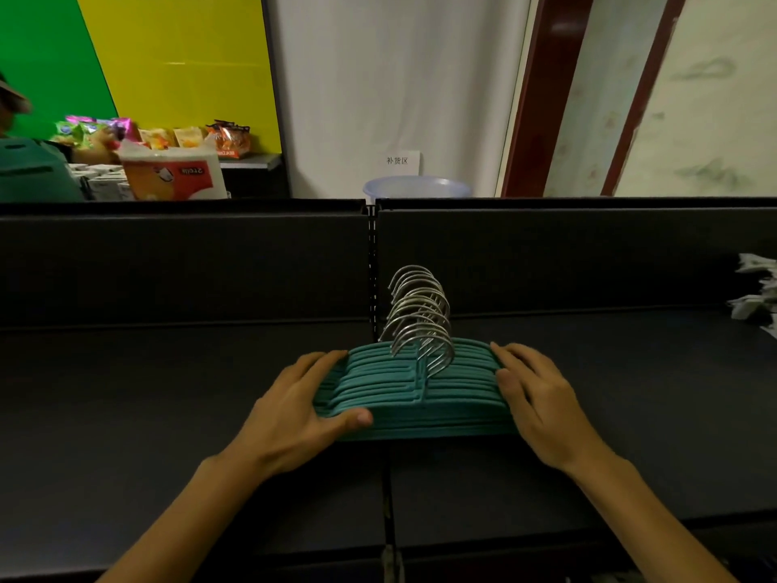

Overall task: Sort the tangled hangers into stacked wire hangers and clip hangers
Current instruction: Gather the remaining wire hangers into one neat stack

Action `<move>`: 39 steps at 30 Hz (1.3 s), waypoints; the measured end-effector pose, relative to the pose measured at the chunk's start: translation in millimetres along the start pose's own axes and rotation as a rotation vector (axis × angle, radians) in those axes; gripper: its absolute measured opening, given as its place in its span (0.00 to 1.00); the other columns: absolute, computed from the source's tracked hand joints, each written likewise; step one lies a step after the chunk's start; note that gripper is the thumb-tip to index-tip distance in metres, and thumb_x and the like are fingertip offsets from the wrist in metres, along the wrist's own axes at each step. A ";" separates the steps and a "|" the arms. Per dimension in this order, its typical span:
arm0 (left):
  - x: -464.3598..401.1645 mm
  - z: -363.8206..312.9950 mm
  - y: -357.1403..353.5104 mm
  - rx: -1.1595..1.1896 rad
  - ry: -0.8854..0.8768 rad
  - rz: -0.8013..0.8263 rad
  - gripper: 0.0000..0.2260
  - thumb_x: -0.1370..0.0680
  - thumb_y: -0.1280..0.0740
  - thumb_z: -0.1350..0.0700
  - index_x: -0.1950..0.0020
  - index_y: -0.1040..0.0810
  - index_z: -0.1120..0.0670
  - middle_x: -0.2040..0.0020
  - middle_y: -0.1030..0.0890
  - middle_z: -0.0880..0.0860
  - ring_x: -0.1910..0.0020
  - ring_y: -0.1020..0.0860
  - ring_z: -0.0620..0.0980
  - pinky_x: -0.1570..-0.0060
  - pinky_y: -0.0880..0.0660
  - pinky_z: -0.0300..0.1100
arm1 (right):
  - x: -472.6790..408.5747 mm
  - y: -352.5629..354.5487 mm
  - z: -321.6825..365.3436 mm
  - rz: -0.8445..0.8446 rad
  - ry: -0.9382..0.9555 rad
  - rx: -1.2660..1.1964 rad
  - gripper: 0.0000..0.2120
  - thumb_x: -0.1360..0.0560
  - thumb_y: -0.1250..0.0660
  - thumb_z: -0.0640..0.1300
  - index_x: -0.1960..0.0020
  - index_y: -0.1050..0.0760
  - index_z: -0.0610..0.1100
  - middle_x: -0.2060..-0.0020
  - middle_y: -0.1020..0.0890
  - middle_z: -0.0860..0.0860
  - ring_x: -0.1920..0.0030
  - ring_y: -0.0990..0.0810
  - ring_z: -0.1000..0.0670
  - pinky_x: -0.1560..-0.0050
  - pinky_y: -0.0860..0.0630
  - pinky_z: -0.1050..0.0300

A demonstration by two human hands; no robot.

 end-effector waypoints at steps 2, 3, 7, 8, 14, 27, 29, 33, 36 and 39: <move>0.5 4.4 0.1 0.055 0.025 0.008 0.44 0.39 0.46 0.20 0.27 0.44 0.38 0.29 0.40 0.40 0.34 0.36 0.43 0.36 0.32 0.50 | -2.2 1.8 -3.7 -0.002 -0.024 -0.036 0.32 0.25 0.53 0.67 0.32 0.30 0.50 0.39 0.29 0.58 0.36 0.34 0.60 0.37 0.38 0.62; 1.5 6.1 0.3 0.112 0.033 0.006 0.44 0.40 0.44 0.21 0.27 0.43 0.37 0.29 0.41 0.40 0.34 0.37 0.42 0.35 0.33 0.48 | -3.0 1.8 -4.5 -0.011 -0.061 -0.103 0.31 0.26 0.51 0.67 0.33 0.29 0.50 0.39 0.28 0.59 0.37 0.33 0.62 0.38 0.38 0.65; 5.4 3.8 3.7 0.314 0.039 -0.113 0.41 0.39 0.37 0.24 0.30 0.35 0.40 0.31 0.35 0.39 0.36 0.33 0.37 0.38 0.31 0.38 | -3.2 -4.6 -7.6 -0.044 -0.167 -0.321 0.29 0.28 0.47 0.68 0.38 0.24 0.52 0.39 0.25 0.60 0.37 0.32 0.66 0.38 0.36 0.66; 5.4 2.7 4.0 0.336 0.040 -0.146 0.40 0.39 0.36 0.25 0.31 0.33 0.41 0.32 0.33 0.39 0.38 0.31 0.36 0.41 0.29 0.35 | -2.9 -4.8 -7.9 -0.048 -0.169 -0.328 0.30 0.29 0.46 0.68 0.38 0.24 0.51 0.39 0.25 0.59 0.37 0.31 0.64 0.37 0.35 0.64; 3.6 3.7 2.4 0.274 0.089 -0.150 0.44 0.40 0.39 0.23 0.29 0.36 0.43 0.36 0.36 0.40 0.39 0.32 0.40 0.43 0.29 0.37 | -0.9 -8.3 -10.0 0.045 -0.121 -0.270 0.37 0.30 0.48 0.73 0.33 0.29 0.50 0.37 0.28 0.58 0.36 0.32 0.62 0.37 0.33 0.62; 10.4 -0.4 1.1 0.050 -0.012 -0.083 0.40 0.32 0.48 0.24 0.26 0.41 0.43 0.25 0.48 0.38 0.28 0.42 0.42 0.31 0.38 0.46 | 7.4 -10.6 -12.3 0.244 -0.029 -0.081 0.38 0.28 0.55 0.74 0.26 0.43 0.54 0.25 0.45 0.61 0.27 0.47 0.60 0.27 0.42 0.50; 12.1 -1.7 2.2 0.047 -0.002 -0.094 0.39 0.32 0.49 0.24 0.26 0.42 0.43 0.25 0.49 0.37 0.26 0.47 0.44 0.28 0.42 0.49 | 8.2 -9.1 -11.5 0.253 -0.019 -0.063 0.38 0.28 0.53 0.73 0.25 0.44 0.53 0.25 0.46 0.62 0.27 0.48 0.60 0.27 0.42 0.49; 15.2 -13.2 -0.2 -0.199 0.029 -0.061 0.43 0.34 0.63 0.23 0.24 0.51 0.45 0.24 0.50 0.42 0.26 0.55 0.43 0.29 0.46 0.47 | 10.2 -7.0 -5.6 0.259 -0.063 -0.015 0.38 0.29 0.56 0.75 0.25 0.47 0.56 0.25 0.46 0.61 0.26 0.50 0.57 0.27 0.43 0.47; 15.2 -15.2 -3.9 -0.199 0.031 -0.061 0.42 0.34 0.65 0.24 0.24 0.53 0.45 0.24 0.52 0.43 0.26 0.57 0.42 0.30 0.46 0.45 | 13.0 -10.1 6.3 0.265 -0.028 0.055 0.32 0.29 0.61 0.74 0.27 0.56 0.67 0.25 0.48 0.59 0.25 0.53 0.53 0.27 0.46 0.46; 12.2 -7.6 -3.1 -0.097 -0.006 -0.056 0.40 0.32 0.59 0.24 0.25 0.50 0.44 0.25 0.48 0.41 0.25 0.54 0.42 0.29 0.48 0.44 | 11.5 -12.2 7.3 0.293 -0.018 0.076 0.28 0.29 0.62 0.74 0.30 0.59 0.72 0.25 0.46 0.57 0.25 0.51 0.51 0.28 0.44 0.46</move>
Point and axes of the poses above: each hand's wrist, its own x-axis away from the middle knuckle, its own y-axis out of the back of the hand, z = x × y, the point moved 8 cm from there along -x, towards the middle knuckle
